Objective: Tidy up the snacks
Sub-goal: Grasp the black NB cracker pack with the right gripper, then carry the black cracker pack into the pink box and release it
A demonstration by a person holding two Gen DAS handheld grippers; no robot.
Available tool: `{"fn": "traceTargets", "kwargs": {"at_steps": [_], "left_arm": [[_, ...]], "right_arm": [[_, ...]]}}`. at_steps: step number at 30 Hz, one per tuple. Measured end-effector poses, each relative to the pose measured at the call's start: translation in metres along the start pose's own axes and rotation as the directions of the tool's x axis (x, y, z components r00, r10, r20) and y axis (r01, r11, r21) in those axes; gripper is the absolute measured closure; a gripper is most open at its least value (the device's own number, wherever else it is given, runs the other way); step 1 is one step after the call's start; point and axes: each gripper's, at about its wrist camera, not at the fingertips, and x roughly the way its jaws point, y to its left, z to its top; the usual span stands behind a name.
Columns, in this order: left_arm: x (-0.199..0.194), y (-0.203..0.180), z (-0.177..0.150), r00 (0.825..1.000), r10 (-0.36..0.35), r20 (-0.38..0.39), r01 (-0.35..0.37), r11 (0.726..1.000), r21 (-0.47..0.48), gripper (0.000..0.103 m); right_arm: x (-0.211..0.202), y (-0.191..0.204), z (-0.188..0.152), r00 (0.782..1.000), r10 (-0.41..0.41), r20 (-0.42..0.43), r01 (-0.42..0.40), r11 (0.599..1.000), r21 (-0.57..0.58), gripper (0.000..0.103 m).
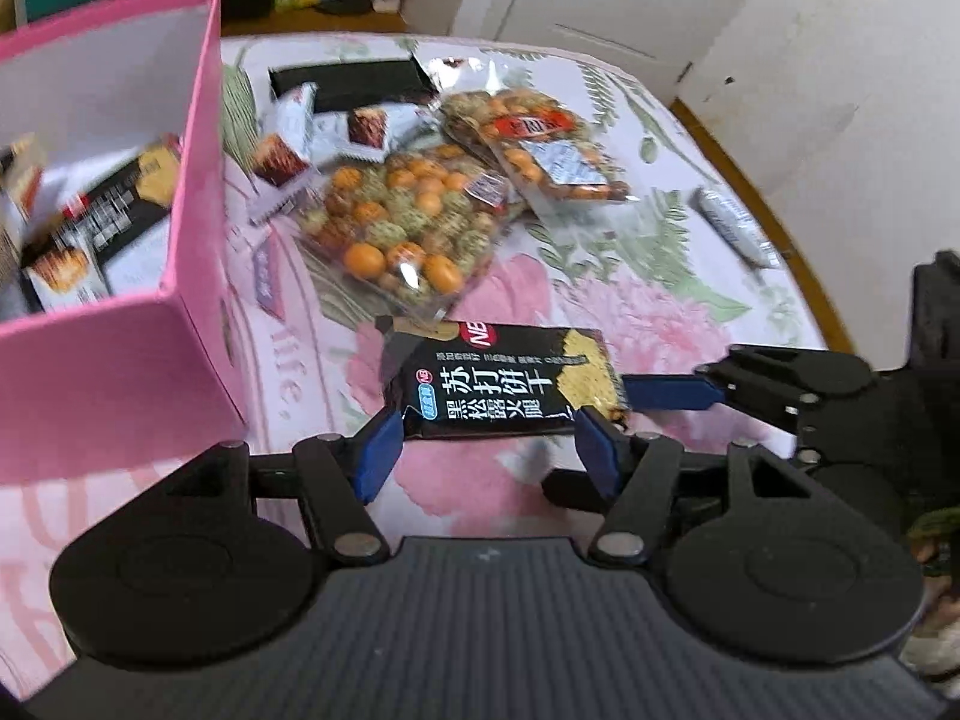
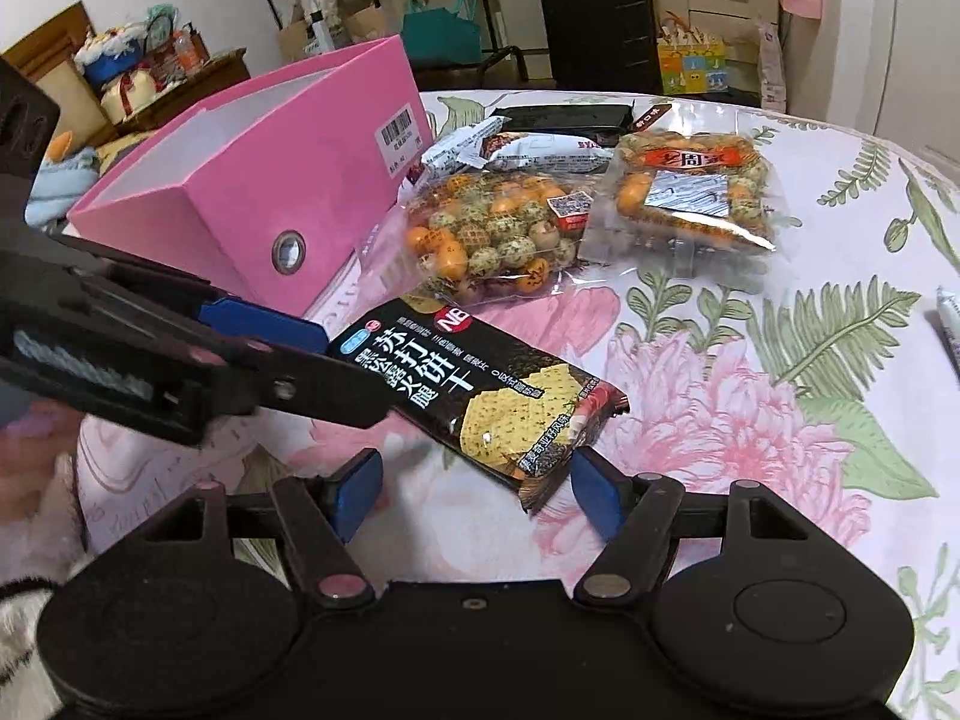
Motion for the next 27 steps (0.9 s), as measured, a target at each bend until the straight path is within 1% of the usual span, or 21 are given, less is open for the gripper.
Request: {"fn": "traceTargets", "kwargs": {"at_steps": [2,5,7,9,10,12,14,17,20,23,27], "left_arm": [[-0.001,0.001,0.000,1.000,-0.026,-0.014,0.026,1.000,-0.016,0.042],[-0.002,0.001,0.002,0.999,-0.043,-0.005,0.043,0.998,-0.034,0.042],[-0.001,0.002,0.004,1.000,-0.028,0.010,0.029,0.998,-0.059,0.041],[0.003,0.003,0.008,1.000,-0.015,0.016,0.016,0.998,-0.058,0.041],[0.007,0.002,0.010,1.000,0.007,0.016,-0.006,0.998,-0.055,0.041],[0.015,0.001,0.012,0.999,0.044,0.005,-0.044,0.998,-0.043,0.042],[0.021,0.000,0.010,0.998,0.056,-0.012,-0.057,0.997,-0.044,0.042],[0.020,-0.004,0.006,0.998,0.059,-0.009,-0.059,0.998,-0.034,0.042],[0.016,-0.009,0.005,0.998,0.059,-0.013,-0.060,0.997,-0.044,0.042],[0.013,-0.016,0.003,0.997,0.066,-0.033,-0.067,0.997,-0.043,0.042],[0.008,-0.027,0.001,0.996,0.073,-0.049,-0.073,0.997,-0.013,0.042]], "right_arm": [[-0.004,-0.002,-0.001,1.000,0.010,-0.015,-0.011,1.000,-0.024,0.028],[-0.008,-0.005,-0.002,1.000,0.027,-0.015,-0.027,0.999,-0.042,0.028],[-0.008,-0.009,-0.002,1.000,0.029,-0.012,-0.030,0.999,-0.018,0.027],[-0.005,-0.010,-0.001,0.999,0.031,-0.008,-0.031,1.000,-0.004,0.025],[-0.002,-0.010,-0.001,0.999,0.032,-0.008,-0.032,1.000,-0.001,0.024],[0.002,-0.006,-0.001,1.000,0.026,-0.006,-0.026,1.000,-0.002,0.017],[0.006,-0.001,-0.001,1.000,0.017,0.003,-0.017,1.000,0.002,0.012],[0.009,0.005,-0.002,1.000,-0.006,0.012,0.006,1.000,0.018,0.009],[0.011,0.007,-0.001,1.000,-0.024,0.014,0.023,0.999,0.046,0.007],[0.010,0.010,0.001,0.999,-0.037,0.001,0.037,0.997,0.062,0.007],[0.005,0.012,0.000,0.999,-0.044,-0.004,0.045,0.996,0.083,0.007]]}}
